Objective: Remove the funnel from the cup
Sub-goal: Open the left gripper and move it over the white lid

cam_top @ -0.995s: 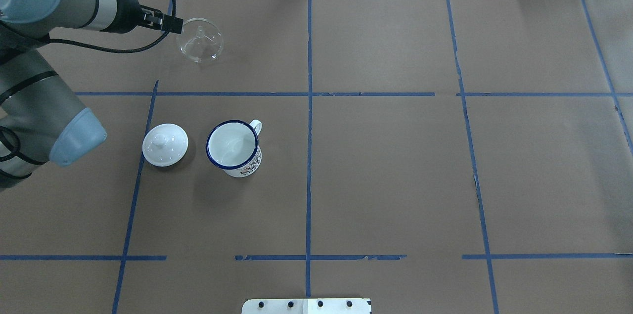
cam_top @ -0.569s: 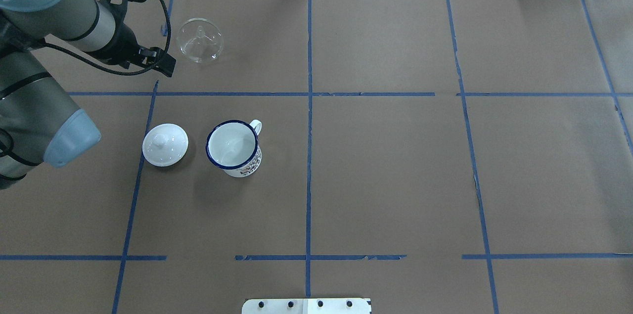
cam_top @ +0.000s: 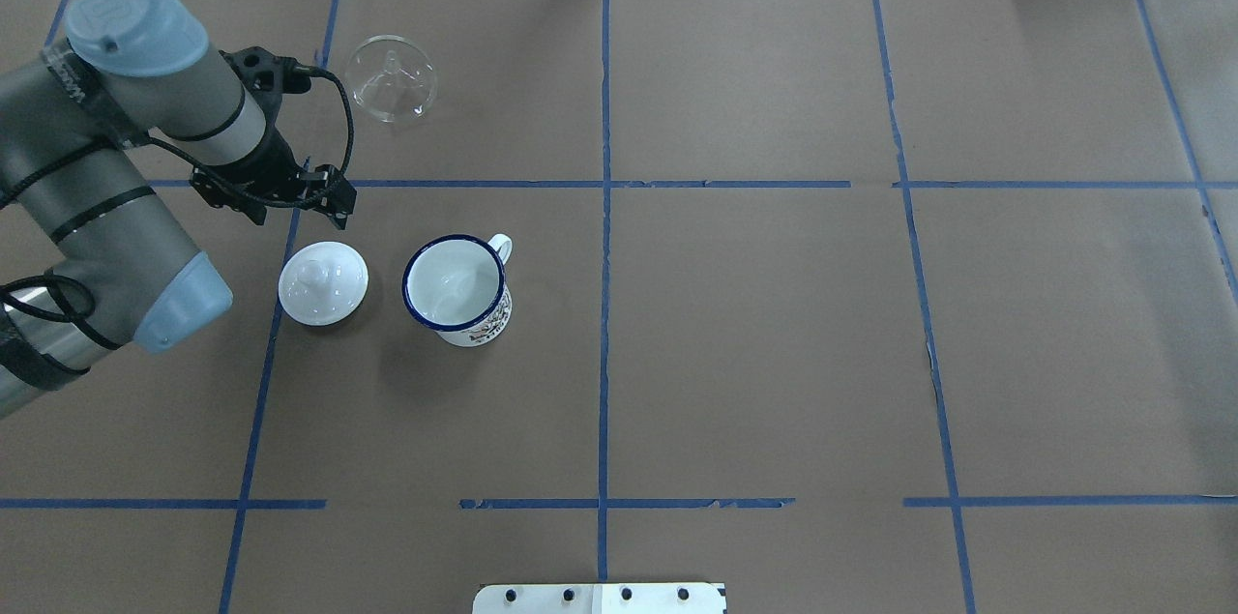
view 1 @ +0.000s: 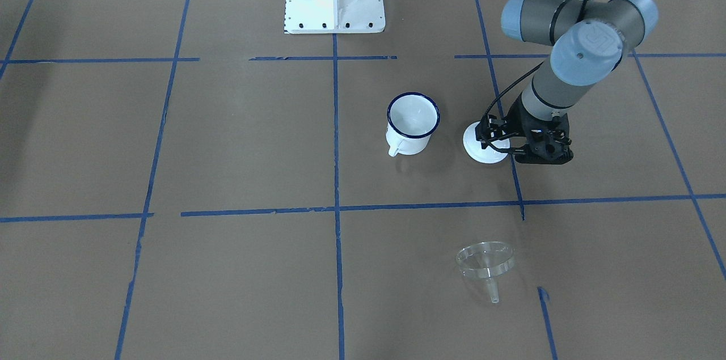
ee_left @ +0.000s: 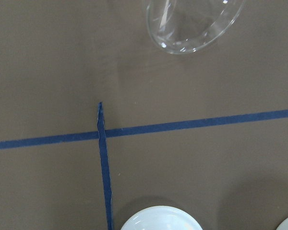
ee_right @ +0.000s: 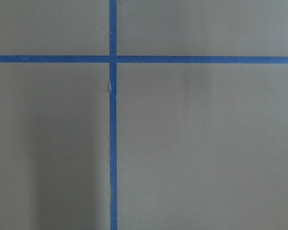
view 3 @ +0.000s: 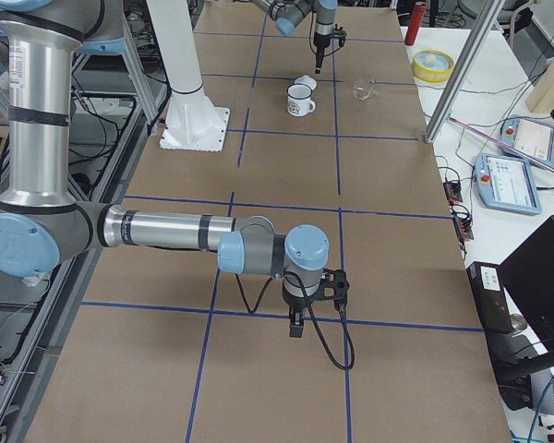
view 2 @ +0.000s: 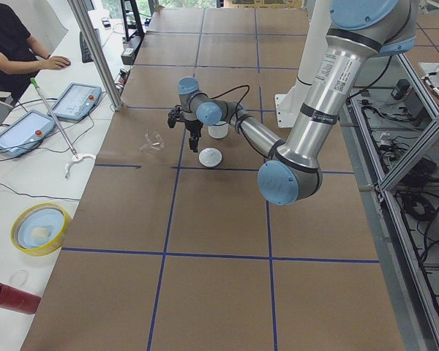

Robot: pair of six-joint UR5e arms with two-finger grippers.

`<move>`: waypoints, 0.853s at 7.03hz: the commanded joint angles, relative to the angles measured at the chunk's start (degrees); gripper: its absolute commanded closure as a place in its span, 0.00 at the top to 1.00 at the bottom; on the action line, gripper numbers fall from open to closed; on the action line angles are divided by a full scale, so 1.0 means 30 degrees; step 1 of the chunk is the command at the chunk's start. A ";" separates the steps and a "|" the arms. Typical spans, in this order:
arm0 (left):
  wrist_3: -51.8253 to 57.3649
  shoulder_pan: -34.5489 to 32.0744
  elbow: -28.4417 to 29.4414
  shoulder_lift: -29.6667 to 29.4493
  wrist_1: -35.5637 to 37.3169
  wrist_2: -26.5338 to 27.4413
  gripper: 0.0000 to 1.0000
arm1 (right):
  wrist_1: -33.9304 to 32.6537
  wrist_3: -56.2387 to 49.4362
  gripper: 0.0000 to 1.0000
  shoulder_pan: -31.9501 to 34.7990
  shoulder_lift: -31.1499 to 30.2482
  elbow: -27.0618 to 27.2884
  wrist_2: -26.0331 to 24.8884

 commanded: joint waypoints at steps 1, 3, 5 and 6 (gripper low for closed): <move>-0.1912 0.0997 0.0031 0.0217 -0.0651 0.0114 1.00 | 0.0000 0.0000 1.00 0.0000 0.0000 -0.0001 0.0000; -0.1887 0.0999 0.0089 0.0480 -0.0683 0.0144 1.00 | 0.0000 0.0000 1.00 0.0000 0.0000 0.0028 0.0000; -0.1887 0.0999 0.0118 0.1647 -0.2576 0.0144 0.93 | 0.0000 0.0000 1.00 0.0000 0.0000 -0.0001 0.0000; -0.1974 0.0999 0.0060 0.1654 -0.2820 0.0173 0.80 | 0.0000 0.0000 1.00 0.0000 0.0000 -0.0001 0.0000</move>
